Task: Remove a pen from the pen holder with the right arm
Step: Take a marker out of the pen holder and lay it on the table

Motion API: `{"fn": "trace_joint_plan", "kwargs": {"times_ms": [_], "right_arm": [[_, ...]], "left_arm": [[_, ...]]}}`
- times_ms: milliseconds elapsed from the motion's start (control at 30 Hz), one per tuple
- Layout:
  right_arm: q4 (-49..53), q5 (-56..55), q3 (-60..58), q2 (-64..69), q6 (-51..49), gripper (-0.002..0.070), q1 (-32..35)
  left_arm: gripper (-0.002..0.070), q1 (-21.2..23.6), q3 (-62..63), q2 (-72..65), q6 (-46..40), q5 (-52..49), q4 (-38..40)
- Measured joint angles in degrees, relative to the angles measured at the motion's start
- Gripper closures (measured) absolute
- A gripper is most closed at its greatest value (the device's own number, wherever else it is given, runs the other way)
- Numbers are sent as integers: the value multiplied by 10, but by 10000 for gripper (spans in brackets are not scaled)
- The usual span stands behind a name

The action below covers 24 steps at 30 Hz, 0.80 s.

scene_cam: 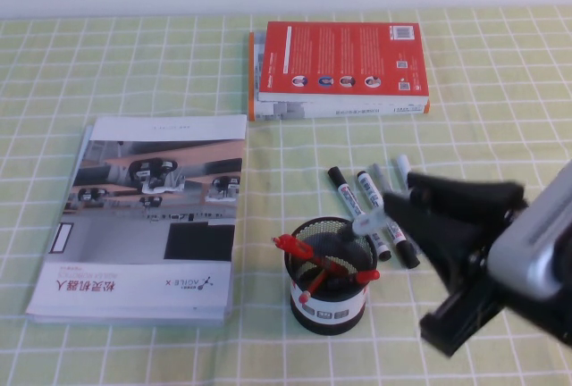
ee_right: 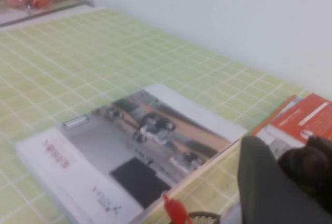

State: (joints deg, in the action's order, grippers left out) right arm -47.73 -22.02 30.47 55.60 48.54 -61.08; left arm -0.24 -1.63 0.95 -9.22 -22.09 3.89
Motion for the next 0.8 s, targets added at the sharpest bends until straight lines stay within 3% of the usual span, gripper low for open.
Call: {"fn": "trace_joint_plan", "kwargs": {"times_ms": [167,300,433,800], "right_arm": [[-390,-40,97,-21,370,560,0],[-517,-215,150,-21,574,560,-3],[-521,-286,167,-21,648,560,-3],[-521,-170,162,6,636,560,6]], "left_arm": [[680,0,0,0,0,0,0],[680,0,0,0,0,0,0],[680,0,0,0,0,0,0],[680,0,0,0,0,0,0]]}}
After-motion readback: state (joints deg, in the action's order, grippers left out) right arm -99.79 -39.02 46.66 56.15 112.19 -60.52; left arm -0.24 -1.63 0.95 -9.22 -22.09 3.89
